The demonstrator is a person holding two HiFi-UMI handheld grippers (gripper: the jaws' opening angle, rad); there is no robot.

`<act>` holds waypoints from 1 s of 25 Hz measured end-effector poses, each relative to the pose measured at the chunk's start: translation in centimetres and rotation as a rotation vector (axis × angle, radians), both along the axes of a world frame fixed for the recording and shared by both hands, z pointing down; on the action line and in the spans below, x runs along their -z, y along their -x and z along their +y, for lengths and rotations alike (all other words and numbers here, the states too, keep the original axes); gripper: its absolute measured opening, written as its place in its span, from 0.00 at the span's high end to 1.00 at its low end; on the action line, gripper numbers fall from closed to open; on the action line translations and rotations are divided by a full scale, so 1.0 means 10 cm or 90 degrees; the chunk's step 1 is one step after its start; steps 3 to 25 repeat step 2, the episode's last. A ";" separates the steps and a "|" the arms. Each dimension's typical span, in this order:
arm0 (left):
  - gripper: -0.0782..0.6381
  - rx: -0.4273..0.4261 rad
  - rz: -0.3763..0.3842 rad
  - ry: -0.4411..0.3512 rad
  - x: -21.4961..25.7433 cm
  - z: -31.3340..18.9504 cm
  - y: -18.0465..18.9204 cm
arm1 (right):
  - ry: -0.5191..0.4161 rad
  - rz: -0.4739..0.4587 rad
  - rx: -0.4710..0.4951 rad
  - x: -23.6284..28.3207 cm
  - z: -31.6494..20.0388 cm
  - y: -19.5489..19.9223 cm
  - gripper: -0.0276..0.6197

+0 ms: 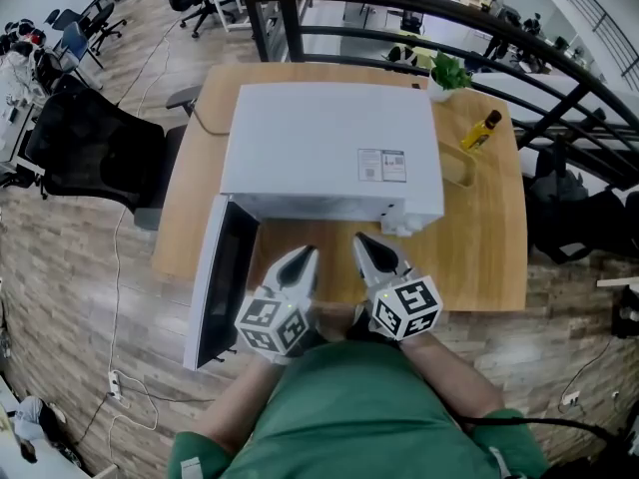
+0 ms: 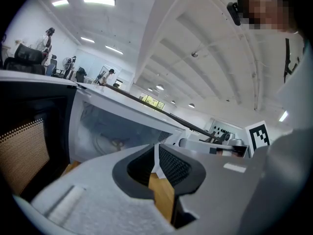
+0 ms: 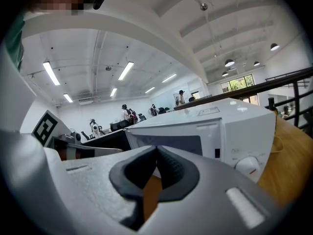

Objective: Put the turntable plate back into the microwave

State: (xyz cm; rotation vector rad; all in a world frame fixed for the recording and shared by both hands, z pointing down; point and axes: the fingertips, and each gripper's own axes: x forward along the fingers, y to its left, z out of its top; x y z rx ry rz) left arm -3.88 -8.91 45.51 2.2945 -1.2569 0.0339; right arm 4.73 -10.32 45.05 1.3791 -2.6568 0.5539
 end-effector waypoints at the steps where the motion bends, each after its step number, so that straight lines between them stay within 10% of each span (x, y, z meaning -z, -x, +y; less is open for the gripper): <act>1: 0.84 0.000 -0.001 0.000 0.00 -0.01 0.00 | 0.000 0.000 0.000 0.00 -0.01 0.00 0.95; 25: 0.84 -0.001 -0.002 0.000 -0.01 -0.02 -0.01 | 0.001 0.000 0.000 -0.01 -0.01 0.00 0.95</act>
